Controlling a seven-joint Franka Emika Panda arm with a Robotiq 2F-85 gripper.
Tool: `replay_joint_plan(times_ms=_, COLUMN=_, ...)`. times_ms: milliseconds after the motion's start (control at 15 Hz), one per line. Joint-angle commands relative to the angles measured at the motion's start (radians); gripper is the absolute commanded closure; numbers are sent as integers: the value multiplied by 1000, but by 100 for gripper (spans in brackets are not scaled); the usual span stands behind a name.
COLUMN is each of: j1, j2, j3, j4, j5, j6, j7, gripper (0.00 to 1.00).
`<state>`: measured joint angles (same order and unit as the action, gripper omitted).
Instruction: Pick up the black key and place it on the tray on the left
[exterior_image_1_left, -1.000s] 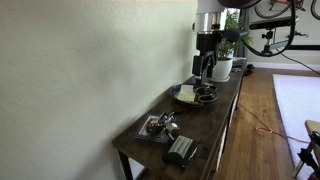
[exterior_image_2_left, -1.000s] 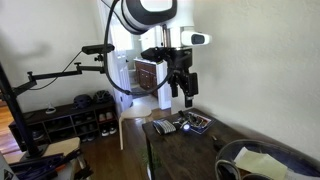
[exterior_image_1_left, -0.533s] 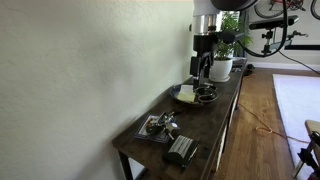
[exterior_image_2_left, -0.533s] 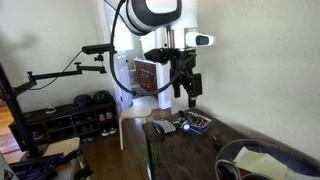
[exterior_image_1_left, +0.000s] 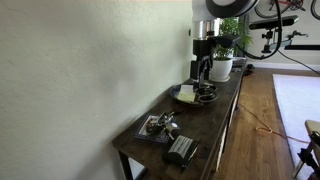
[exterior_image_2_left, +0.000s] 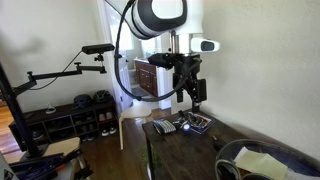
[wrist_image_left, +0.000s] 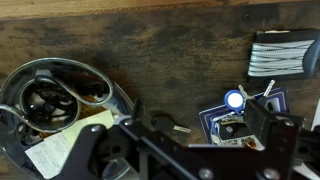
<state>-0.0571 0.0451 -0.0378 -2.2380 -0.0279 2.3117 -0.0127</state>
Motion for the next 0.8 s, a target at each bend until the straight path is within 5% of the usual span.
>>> replay_joint_plan(times_ms=0, j1=-8, j2=58, j3=-16, j4=48, j5=-31, j6=19, j7=-64, gripper=0)
replay_joint_plan(times_ms=733, j1=-40, j2=232, j3=-4, j4=171, j5=-49, j6=109, j7=-374, gripper=0)
